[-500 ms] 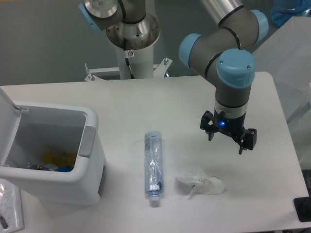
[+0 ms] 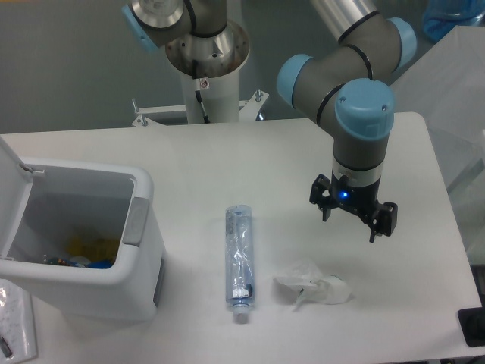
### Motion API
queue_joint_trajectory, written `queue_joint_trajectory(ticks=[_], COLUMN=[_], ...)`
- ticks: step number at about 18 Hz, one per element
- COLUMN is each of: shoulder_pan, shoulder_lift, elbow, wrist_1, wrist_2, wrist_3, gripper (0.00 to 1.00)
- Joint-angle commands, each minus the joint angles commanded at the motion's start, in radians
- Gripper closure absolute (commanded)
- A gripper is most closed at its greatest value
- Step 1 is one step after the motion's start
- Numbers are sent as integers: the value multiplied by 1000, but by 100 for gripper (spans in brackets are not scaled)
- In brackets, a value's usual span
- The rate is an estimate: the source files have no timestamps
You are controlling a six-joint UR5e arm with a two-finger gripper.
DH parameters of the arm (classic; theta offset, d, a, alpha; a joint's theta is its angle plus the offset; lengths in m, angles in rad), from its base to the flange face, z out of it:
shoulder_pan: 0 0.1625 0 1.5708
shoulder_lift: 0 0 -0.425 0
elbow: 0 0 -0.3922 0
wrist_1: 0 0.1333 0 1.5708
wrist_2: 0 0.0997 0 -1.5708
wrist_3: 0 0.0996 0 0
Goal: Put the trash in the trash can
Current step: 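Lower the open gripper toward the crumpled white tissue, then close the gripper on the crumpled white tissue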
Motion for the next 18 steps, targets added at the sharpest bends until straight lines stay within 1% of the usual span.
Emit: queue_joint_trajectory(ticks=[3, 5, 7, 9, 12, 14, 15, 16, 18], shoulder_pan=[-5, -6, -8, -15, -29, -48, -55, -72, -86], shoulder_lift=[-23, -32, -55, -84, -118, -146, -155, -169, -187], elbow=[-3, -3, 6, 14, 11, 8, 2, 2, -3], wrist_1=[40, 71, 83, 83, 103, 147, 176, 193, 198], wrist_2=[-12, -54, -57, -49, -31, -22, -9, 11, 41], wrist_3=[-9, -93, -179, -190, -190, -190, -190, -190, -189], gripper=[0, 0, 0, 0, 0, 0, 0, 0, 0])
